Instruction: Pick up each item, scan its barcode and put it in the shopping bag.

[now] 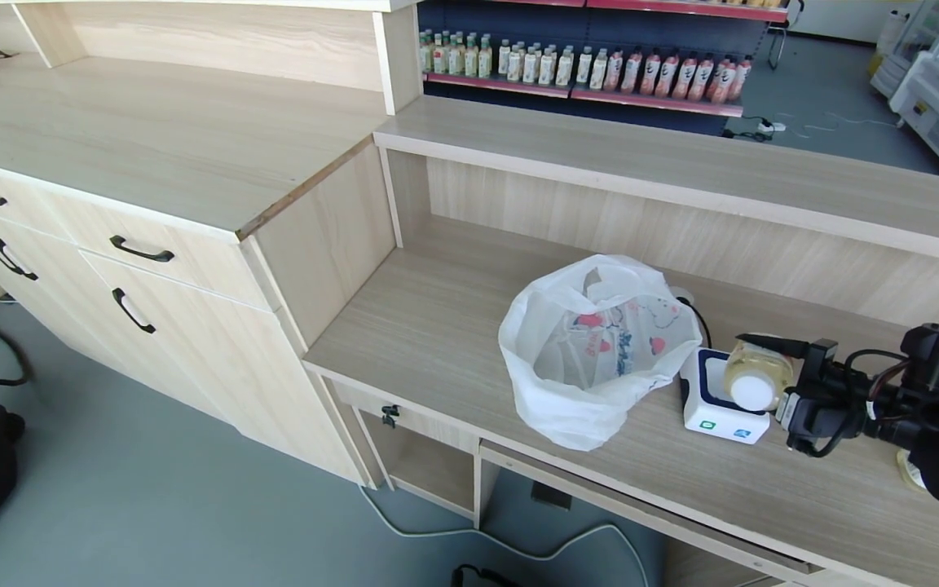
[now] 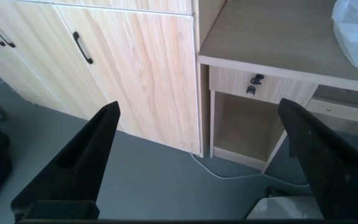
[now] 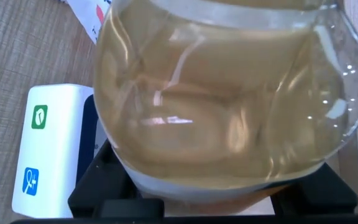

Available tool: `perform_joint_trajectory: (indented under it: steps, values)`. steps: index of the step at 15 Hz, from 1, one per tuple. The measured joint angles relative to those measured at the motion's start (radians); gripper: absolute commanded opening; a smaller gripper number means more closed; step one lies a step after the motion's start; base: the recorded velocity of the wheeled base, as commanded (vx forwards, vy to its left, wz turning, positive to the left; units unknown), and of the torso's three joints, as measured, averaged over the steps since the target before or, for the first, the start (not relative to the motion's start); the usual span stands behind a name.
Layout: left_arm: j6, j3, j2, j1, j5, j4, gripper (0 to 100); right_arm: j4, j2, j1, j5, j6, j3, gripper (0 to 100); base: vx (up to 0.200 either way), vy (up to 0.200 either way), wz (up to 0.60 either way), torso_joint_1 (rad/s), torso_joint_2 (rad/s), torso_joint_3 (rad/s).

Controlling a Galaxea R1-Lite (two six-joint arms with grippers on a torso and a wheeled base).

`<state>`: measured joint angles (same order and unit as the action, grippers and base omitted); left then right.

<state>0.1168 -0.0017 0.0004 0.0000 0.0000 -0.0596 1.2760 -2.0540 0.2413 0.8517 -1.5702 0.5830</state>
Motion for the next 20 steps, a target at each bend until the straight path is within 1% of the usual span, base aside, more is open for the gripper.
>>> perform_joint_trajectory:
  steps: [10, 15, 16, 18, 20]
  values:
    - [0.000, 0.000, 0.000, 0.000, 0.000, 0.000, 100, 0.010, -0.047, -0.010, -0.002, 0.007, 0.038, 0, 0.000, 0.000, 0.00, 0.000, 0.00, 0.000]
    - [0.000, 0.000, 0.000, 0.000, 0.000, 0.000, 100, 0.009, -0.061, -0.035, -0.002, 0.013, 0.050, 0, 0.000, 0.000, 0.00, 0.000, 0.00, 0.000]
    - [0.000, 0.000, 0.000, 0.000, 0.000, 0.000, 100, 0.008, -0.060, -0.038, -0.002, 0.031, 0.053, 0, 0.000, 0.000, 0.00, 0.000, 0.00, 0.000]
    - [0.000, 0.000, 0.000, 0.000, 0.000, 0.000, 100, 0.005, -0.029, -0.044, -0.003, 0.121, 0.058, 0, 0.000, 0.000, 0.00, 0.000, 0.00, 0.000]
    - [0.000, 0.000, 0.000, 0.000, 0.000, 0.000, 100, -0.016, 0.053, -0.033, -0.004, 0.255, 0.047, 0, 0.000, 0.000, 0.00, 0.000, 0.00, 0.000]
